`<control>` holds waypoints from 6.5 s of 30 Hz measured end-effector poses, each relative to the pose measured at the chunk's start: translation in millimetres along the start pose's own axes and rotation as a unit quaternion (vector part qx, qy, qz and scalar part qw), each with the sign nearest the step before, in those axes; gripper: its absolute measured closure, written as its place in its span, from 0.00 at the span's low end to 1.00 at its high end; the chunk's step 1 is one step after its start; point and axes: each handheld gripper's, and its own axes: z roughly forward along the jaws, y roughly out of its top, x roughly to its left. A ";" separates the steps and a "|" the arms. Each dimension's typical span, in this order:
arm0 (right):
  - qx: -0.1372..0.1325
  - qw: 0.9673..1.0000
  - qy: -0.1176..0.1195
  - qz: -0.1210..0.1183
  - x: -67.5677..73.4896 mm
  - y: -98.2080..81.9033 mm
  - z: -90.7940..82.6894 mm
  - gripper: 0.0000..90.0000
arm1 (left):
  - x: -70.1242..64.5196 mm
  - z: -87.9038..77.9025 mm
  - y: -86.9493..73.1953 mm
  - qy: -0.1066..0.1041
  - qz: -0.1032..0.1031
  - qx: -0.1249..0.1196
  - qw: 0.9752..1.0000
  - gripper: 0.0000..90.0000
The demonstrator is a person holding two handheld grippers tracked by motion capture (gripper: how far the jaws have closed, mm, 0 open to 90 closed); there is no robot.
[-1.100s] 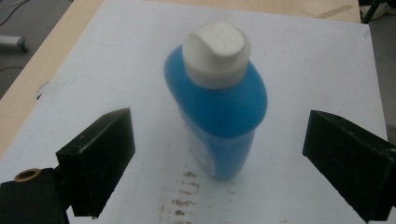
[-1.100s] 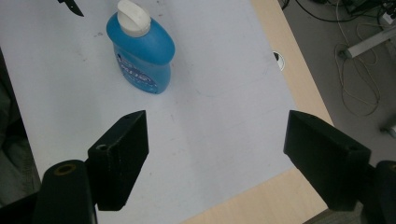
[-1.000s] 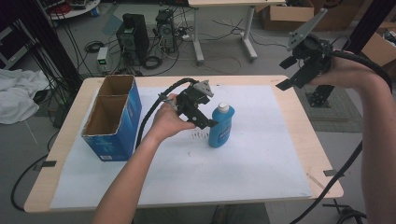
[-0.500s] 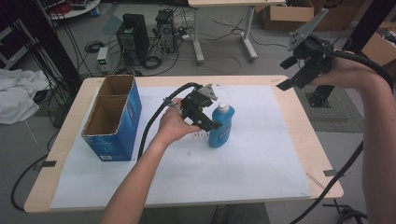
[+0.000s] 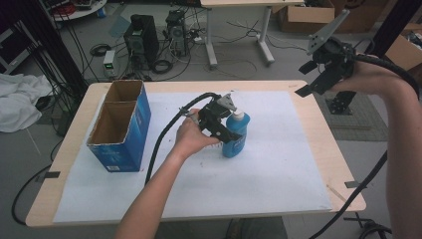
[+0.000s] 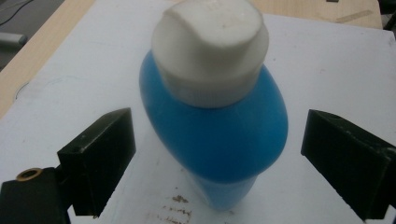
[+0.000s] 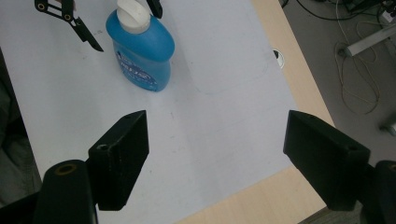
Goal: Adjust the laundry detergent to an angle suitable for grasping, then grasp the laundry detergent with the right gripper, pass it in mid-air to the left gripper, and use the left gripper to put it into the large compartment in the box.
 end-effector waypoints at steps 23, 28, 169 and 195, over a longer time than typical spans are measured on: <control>0.006 1.000 0.001 0.002 -0.8 -0.6 1.8 0.25 | -0.8 14.2 -5.8 0.010 -0.014 -0.012 1.000 0.16; 0.006 1.000 0.001 0.002 -1.4 -1.3 2.2 0.25 | -2.2 18.0 -6.4 0.020 -0.022 -0.012 0.999 0.17; 0.011 1.000 0.017 0.000 7.4 18.5 12.7 0.25 | 45.0 -217.7 19.3 0.098 -0.011 0.115 0.988 0.17; -0.005 1.000 0.021 -0.001 6.3 14.5 12.6 0.23 | 57.2 -223.5 60.2 0.109 -0.002 0.199 0.974 0.16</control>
